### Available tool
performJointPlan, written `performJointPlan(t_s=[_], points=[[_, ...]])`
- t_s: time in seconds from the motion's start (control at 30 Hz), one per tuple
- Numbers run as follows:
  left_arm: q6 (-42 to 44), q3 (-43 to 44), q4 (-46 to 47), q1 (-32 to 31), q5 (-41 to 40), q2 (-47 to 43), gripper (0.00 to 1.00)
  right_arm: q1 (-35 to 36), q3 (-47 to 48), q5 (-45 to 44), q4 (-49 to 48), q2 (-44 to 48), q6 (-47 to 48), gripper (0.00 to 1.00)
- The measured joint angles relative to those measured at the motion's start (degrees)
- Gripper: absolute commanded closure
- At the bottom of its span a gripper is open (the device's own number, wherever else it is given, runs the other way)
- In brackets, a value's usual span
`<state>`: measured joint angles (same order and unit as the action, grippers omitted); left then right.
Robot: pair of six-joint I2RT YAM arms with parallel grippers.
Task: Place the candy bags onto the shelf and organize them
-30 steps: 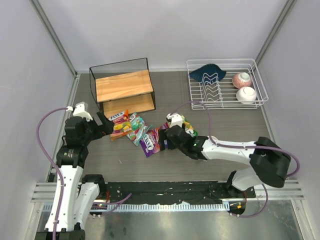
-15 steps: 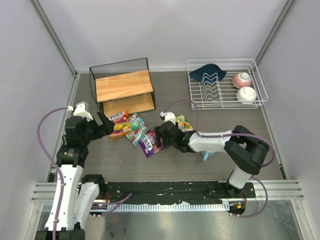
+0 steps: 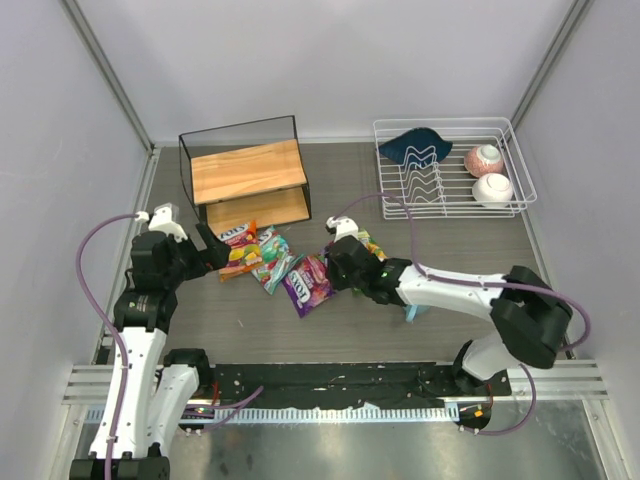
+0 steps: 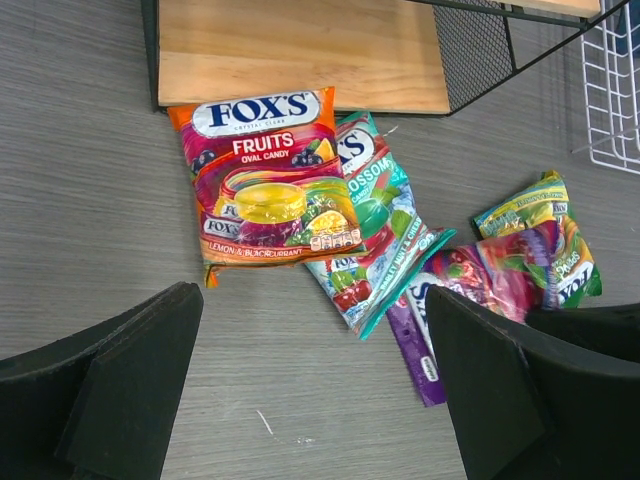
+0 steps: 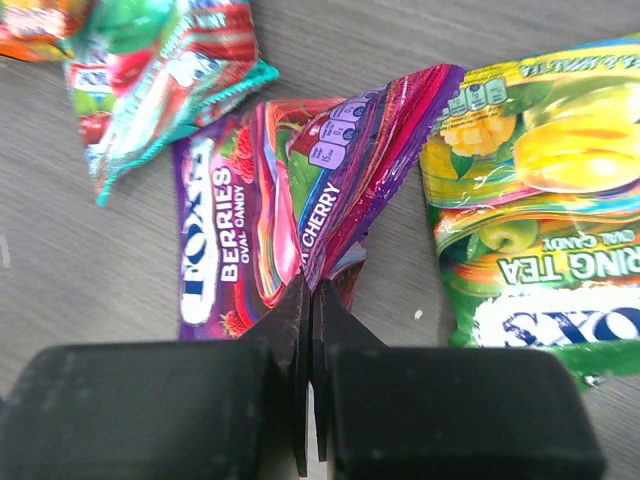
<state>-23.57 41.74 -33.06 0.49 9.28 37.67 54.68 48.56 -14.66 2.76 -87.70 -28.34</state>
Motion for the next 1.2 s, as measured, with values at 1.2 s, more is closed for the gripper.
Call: performJointPlan(t_s=[1.2], points=[[-7.61, 0.02, -5.35, 0.00, -30.71, -8.20, 0.00, 1.20, 37.29, -9.16, -15.08, -13.60, 4.74, 0.99]])
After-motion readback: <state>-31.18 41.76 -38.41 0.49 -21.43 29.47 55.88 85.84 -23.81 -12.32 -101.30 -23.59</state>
